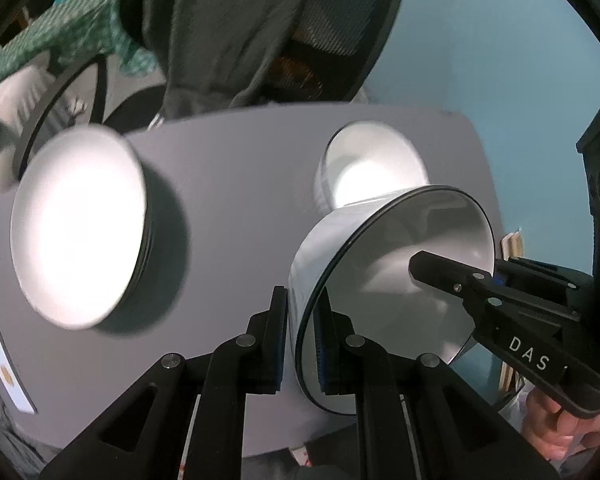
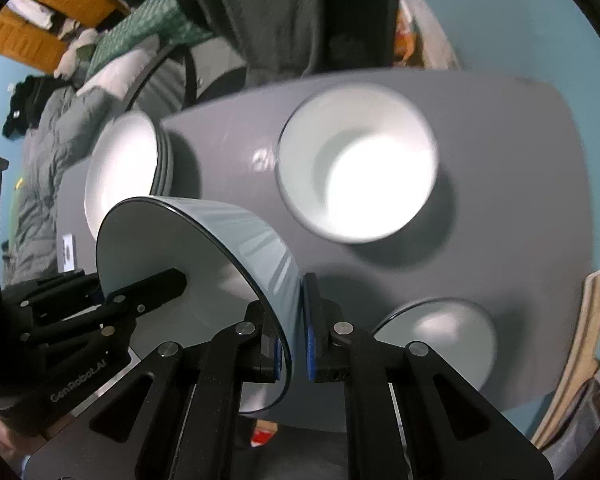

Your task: Organize plates and bowls

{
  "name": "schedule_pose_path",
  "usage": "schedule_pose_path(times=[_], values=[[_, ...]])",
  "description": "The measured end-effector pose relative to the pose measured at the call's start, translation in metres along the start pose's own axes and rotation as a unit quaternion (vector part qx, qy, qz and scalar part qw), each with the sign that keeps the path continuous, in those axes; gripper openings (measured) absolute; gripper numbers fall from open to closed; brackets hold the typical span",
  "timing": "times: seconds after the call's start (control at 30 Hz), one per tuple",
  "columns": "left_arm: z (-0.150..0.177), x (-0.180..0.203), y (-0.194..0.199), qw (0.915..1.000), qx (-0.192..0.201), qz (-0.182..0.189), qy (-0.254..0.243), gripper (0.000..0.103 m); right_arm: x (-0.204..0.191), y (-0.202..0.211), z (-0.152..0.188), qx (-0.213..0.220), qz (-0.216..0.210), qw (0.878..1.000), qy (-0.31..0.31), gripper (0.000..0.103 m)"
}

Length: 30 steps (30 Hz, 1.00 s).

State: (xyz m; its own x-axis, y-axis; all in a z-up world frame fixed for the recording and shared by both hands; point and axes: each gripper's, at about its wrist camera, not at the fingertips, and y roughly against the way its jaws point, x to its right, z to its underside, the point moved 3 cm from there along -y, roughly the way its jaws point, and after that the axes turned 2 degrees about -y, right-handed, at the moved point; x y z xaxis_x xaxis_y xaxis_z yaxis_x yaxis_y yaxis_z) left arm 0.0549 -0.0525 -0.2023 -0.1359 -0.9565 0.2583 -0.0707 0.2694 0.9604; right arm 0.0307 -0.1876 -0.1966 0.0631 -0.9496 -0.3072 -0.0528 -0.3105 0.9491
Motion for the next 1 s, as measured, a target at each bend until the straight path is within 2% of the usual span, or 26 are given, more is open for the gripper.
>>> schedule_pose_path(times=[0.2,0.53,0.67,0.87,1.0], values=[[-0.029,0.005,-0.013,0.9998,-0.001,0.002,-0.017,0.011,0.015,0.005,-0.026,0.015,0.011,1.000,-0.013,0.009],[-0.065,0.011,-0.052,0.9986,-0.026,-0.026,-0.039,0.011,0.051,-0.012,-0.060,-0.004,0.007,0.999,-0.045,0.009],[-0.068,0.013,-0.062,0.9976,-0.041,-0.038,-0.042,0.011,0.058,-0.021,-0.066,-0.017,0.013,0.999,-0.047,0.009],[-0.069,0.018,-0.061,0.9951,-0.040,-0.059,-0.067,0.012,0.063,-0.030,-0.068,-0.033,0.028,0.998,-0.045,0.010],[-0.069,0.016,-0.063,0.9941,-0.042,-0.071,-0.069,0.012,0.068,-0.030,-0.069,-0.038,0.018,0.998,-0.048,0.010]])
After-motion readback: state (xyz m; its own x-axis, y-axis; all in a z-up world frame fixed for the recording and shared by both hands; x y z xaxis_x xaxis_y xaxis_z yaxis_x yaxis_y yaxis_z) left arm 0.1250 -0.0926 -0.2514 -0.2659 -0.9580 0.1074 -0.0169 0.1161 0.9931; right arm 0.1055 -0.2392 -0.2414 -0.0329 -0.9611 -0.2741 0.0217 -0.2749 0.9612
